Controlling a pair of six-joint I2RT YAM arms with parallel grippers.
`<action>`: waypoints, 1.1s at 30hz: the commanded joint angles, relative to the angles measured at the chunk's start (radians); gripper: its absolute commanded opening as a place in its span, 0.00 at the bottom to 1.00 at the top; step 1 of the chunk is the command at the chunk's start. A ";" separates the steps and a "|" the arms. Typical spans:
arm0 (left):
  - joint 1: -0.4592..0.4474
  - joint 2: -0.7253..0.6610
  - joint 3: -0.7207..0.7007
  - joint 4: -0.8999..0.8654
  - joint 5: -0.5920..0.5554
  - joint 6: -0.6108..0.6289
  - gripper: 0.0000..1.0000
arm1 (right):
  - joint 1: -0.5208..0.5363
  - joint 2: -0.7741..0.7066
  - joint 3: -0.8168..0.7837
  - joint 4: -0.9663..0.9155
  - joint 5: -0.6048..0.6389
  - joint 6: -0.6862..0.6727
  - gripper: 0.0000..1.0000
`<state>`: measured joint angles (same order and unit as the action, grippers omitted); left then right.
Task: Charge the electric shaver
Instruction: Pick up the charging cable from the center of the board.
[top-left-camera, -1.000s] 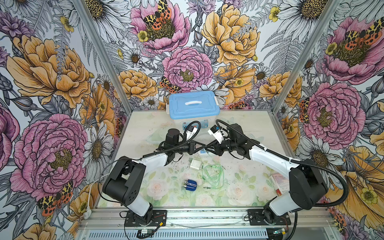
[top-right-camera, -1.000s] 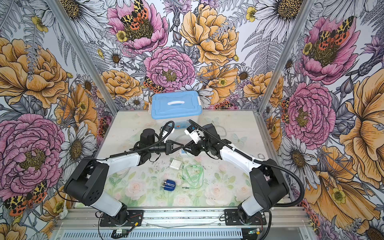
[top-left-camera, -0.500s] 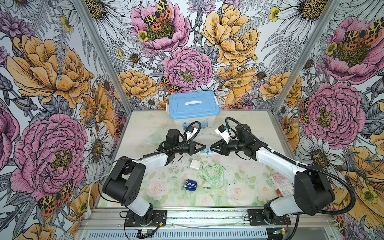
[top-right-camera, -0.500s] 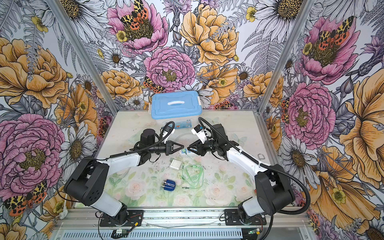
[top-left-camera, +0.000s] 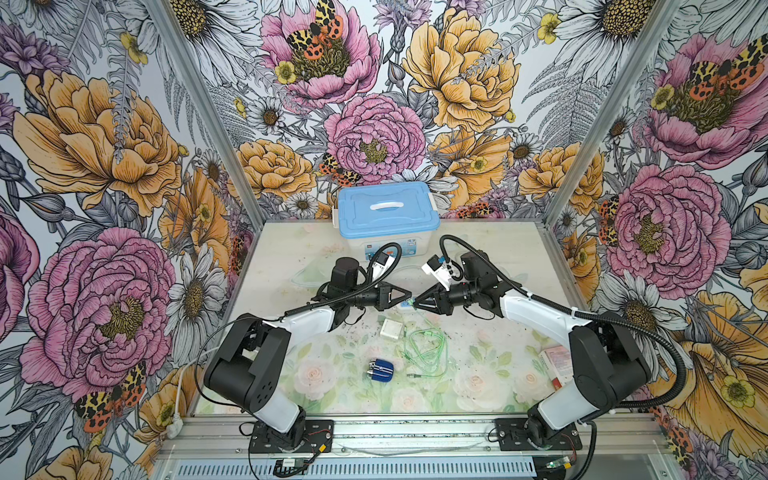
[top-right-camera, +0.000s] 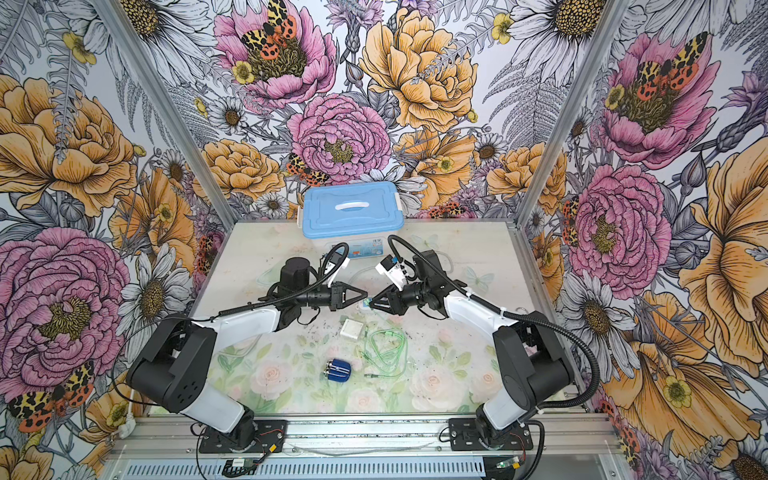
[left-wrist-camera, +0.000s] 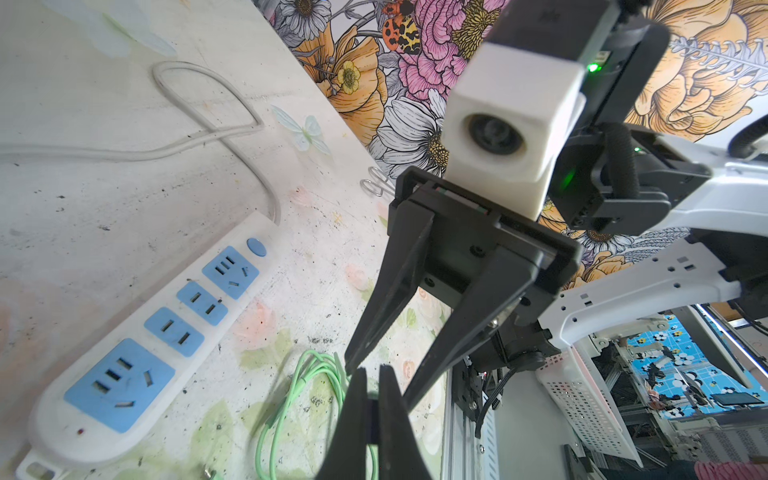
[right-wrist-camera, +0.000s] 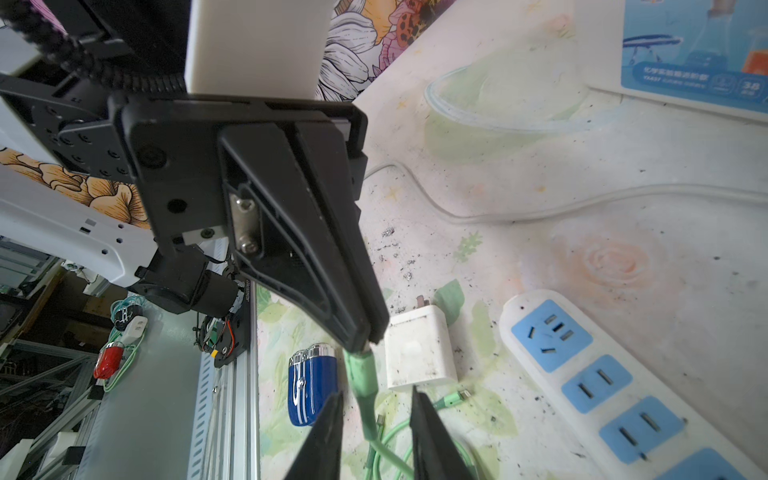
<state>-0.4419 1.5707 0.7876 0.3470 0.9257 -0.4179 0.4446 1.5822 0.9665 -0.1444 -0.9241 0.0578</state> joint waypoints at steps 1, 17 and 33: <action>-0.005 -0.028 0.028 -0.005 0.032 -0.007 0.00 | 0.013 0.023 0.040 0.030 -0.027 -0.025 0.30; 0.003 -0.034 0.021 -0.023 0.021 0.006 0.00 | 0.022 0.017 0.011 0.141 -0.026 0.048 0.04; 0.029 -0.189 0.105 -0.588 -0.566 0.269 0.51 | -0.015 -0.052 -0.103 0.140 0.073 0.091 0.00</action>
<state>-0.4202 1.4425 0.8509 -0.0731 0.5720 -0.2302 0.4400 1.5700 0.8940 -0.0238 -0.8970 0.1352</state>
